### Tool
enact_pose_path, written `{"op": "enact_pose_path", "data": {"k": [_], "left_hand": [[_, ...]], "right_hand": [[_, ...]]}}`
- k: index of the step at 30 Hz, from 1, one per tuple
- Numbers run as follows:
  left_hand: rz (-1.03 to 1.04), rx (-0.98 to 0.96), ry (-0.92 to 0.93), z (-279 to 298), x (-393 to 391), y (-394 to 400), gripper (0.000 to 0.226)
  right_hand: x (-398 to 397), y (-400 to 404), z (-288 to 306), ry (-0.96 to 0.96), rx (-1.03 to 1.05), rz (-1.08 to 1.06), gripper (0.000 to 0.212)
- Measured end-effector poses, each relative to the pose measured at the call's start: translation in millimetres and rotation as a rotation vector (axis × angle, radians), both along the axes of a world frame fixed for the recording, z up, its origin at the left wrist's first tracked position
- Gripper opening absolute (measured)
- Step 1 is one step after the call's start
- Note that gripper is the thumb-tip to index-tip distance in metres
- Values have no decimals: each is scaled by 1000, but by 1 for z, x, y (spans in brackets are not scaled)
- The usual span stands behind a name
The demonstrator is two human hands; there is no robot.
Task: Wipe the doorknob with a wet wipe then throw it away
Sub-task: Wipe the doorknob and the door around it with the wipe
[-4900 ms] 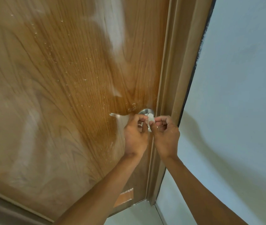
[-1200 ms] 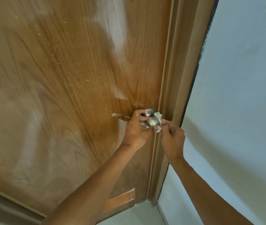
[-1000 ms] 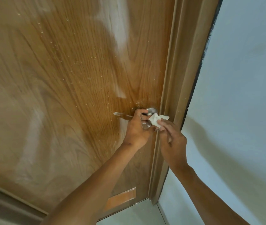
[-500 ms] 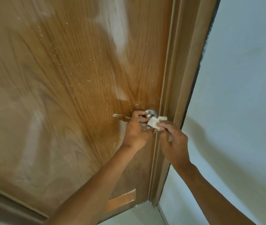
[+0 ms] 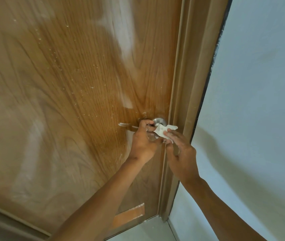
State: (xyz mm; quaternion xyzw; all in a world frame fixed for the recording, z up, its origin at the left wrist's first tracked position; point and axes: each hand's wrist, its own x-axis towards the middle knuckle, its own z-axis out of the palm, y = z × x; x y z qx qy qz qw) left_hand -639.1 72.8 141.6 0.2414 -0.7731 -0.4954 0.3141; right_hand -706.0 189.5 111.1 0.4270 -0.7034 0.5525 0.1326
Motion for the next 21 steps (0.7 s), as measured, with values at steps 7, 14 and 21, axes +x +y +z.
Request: {"op": "enact_pose_path", "data": {"k": [7,14,21], "left_hand": [[-44,1,-28,1,1,-7,57],[-214,17,-116,-1,15,-16,82],[-185,-62,-149,1,13,-14,79]], "right_hand": [[-8,-14,16,55,211,41,31],[-7,1,-1,294,286,97,35],[-18,-11,13,-452,13,129,29]]}}
